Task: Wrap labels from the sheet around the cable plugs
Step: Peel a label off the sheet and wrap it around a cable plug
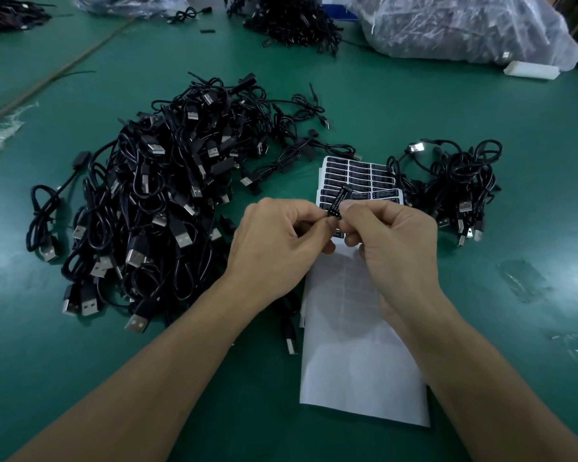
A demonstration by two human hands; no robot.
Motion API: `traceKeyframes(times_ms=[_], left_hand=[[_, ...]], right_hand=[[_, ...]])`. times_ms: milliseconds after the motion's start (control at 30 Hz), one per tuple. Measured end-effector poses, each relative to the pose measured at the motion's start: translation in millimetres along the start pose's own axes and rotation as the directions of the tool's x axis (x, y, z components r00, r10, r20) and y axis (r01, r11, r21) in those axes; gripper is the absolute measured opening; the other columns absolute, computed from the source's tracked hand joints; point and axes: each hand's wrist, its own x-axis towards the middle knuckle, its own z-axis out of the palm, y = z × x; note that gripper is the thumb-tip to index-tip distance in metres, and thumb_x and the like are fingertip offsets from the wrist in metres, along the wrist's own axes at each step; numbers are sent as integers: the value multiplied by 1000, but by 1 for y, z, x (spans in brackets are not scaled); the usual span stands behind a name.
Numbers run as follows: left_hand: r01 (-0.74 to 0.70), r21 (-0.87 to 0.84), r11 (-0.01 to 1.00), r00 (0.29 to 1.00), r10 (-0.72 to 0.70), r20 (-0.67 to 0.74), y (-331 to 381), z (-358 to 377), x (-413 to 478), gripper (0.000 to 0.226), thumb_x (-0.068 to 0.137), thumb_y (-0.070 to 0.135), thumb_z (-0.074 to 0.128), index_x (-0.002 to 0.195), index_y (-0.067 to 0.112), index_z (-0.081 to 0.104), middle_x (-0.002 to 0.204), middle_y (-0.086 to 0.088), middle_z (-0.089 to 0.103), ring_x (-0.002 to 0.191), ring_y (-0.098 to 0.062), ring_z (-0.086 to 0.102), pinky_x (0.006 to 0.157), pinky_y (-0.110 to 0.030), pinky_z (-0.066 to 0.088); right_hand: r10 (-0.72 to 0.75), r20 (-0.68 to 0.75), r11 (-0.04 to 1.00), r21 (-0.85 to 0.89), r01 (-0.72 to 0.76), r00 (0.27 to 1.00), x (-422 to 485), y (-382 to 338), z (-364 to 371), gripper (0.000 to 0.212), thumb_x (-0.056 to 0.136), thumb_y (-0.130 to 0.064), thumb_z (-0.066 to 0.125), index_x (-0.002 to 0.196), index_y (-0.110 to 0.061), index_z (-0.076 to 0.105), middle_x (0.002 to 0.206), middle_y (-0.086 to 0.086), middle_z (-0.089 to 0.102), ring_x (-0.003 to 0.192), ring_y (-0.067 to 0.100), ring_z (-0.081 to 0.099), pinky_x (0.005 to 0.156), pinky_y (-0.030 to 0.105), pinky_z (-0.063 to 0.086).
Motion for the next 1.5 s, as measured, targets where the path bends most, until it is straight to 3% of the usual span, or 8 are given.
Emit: traceKeyframes(times_ms=[667,1500], left_hand=[[-8,-29,1000,1000,9,17,1,1,-1,19,87,34,64,85,24,81,67,14,74,66,-13,72,66,-45,59],[-3,-48,999,1000,4,18,2,1,0,19,88,31,64,83,21,80,67,12,74,64,-8,71,66,-45,59]], right_hand=[[-10,-30,1000,-18,9,999,2,2,0,29,83,-13,73,54,-20,70,58,-4,68,52,3,57,50,13,42],[-4,-43,1000,-26,3,999,0,1,1,22,85,-13,72,64,-17,70,58,-5,67,51,4,56,48,13,41]])
